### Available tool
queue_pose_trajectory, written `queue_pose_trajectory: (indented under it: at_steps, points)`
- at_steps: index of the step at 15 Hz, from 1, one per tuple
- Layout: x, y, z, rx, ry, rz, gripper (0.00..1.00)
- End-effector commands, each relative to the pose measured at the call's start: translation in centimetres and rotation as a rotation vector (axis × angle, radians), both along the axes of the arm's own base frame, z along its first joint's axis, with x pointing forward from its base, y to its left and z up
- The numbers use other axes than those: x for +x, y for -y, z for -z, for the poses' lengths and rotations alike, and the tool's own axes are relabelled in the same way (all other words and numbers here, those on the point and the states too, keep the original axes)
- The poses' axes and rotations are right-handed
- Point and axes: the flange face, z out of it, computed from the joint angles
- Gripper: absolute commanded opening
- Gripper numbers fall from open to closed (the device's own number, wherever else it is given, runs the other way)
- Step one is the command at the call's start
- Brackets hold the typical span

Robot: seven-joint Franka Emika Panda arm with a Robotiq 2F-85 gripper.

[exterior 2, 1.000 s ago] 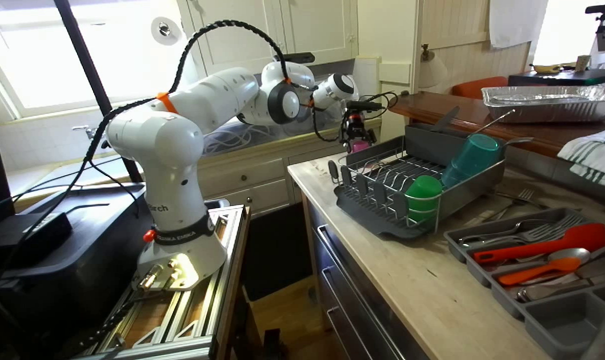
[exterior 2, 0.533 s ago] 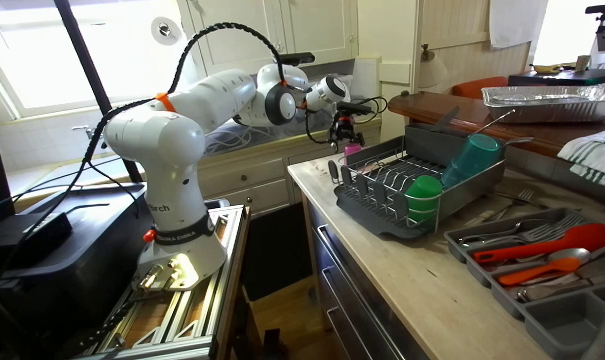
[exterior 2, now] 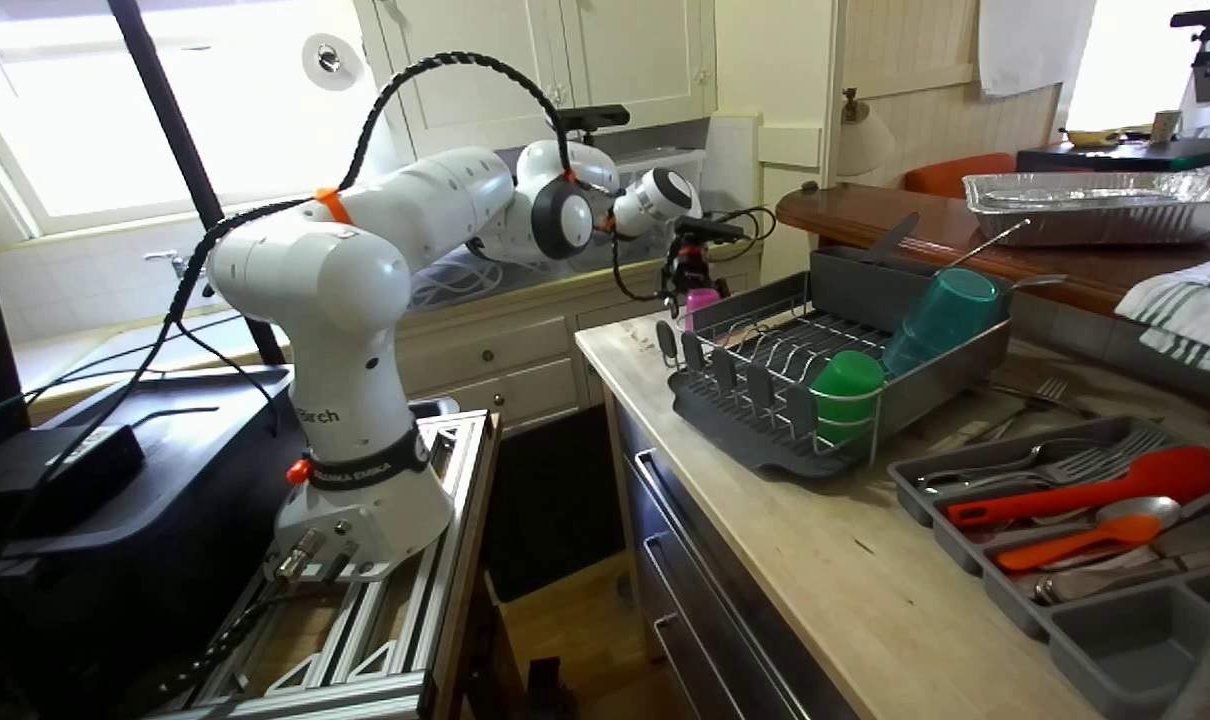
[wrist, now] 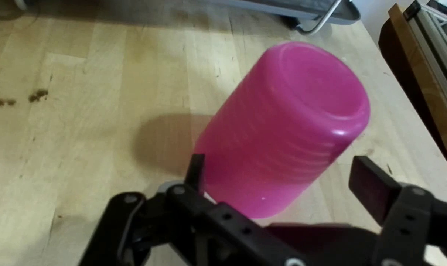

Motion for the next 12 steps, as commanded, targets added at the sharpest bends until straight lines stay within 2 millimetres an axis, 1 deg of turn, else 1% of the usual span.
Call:
queue_pose_trajectory:
  at_steps: [1, 6, 9, 12]
  points:
    - [-0.1, -0.1, 0.8, -0.015, 0.023, -0.012, 1.0]
    - [-0.4, 0.5, 1.8, -0.068, 0.039, 0.005, 1.0]
    - [0.0, 1.1, 2.2, -0.084, 0.102, 0.055, 1.0]
    - [0.3, 1.1, 1.9, -0.054, 0.173, 0.123, 1.0]
